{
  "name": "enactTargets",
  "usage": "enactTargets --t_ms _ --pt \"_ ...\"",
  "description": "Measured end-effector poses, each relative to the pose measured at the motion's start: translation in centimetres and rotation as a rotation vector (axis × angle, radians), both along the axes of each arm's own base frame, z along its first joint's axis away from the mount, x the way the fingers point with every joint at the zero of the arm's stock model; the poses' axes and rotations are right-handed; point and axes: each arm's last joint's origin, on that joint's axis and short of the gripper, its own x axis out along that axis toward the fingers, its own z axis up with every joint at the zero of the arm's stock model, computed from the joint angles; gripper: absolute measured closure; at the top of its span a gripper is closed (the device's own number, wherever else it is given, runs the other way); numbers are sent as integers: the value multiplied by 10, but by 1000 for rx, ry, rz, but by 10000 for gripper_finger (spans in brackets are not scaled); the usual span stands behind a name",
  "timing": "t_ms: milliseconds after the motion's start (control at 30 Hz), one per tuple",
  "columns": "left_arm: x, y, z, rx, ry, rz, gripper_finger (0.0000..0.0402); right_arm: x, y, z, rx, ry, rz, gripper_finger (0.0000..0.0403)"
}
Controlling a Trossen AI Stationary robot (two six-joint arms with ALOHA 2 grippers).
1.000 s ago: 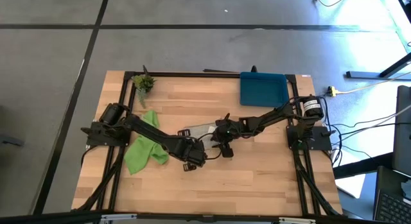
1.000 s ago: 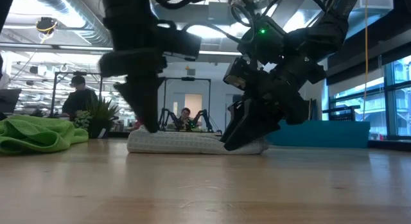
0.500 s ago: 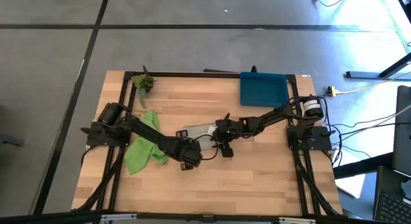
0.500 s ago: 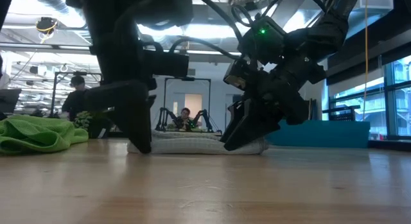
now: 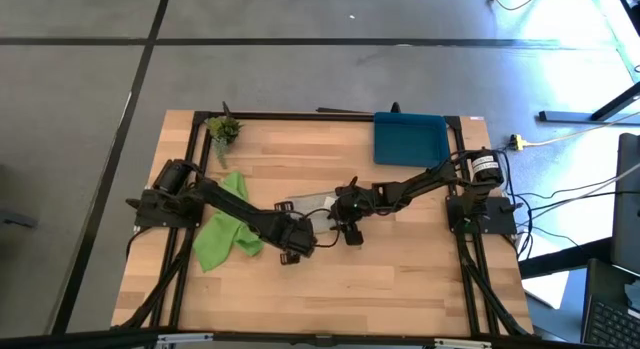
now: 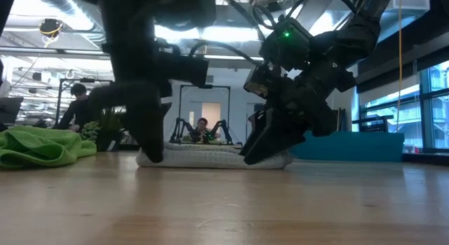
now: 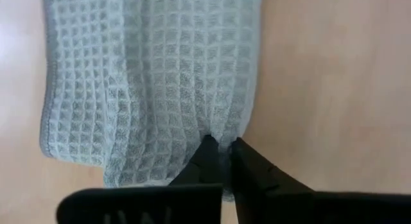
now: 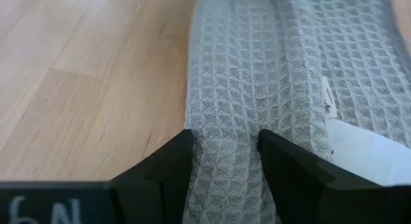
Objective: Roll microfiber towels into tight, uniform cylinder then place into a basket
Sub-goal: Roll the gray microfiber cloth
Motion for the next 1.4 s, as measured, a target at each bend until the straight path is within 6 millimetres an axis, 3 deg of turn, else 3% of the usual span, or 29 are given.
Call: enactTargets --t_ms 167,533,833,1400 --pt "8 10 21 -80 -3 25 401 0 0 0 0 2 0 219" --pt "17 50 25 -221 15 100 401 0 0 0 1 2 -1 219" --pt "11 70 57 -268 -71 117 401 0 0 0 1 -1 0 219" --pt "12 132 54 -342 -88 347 400 0 0 0 -1 0 1 219"
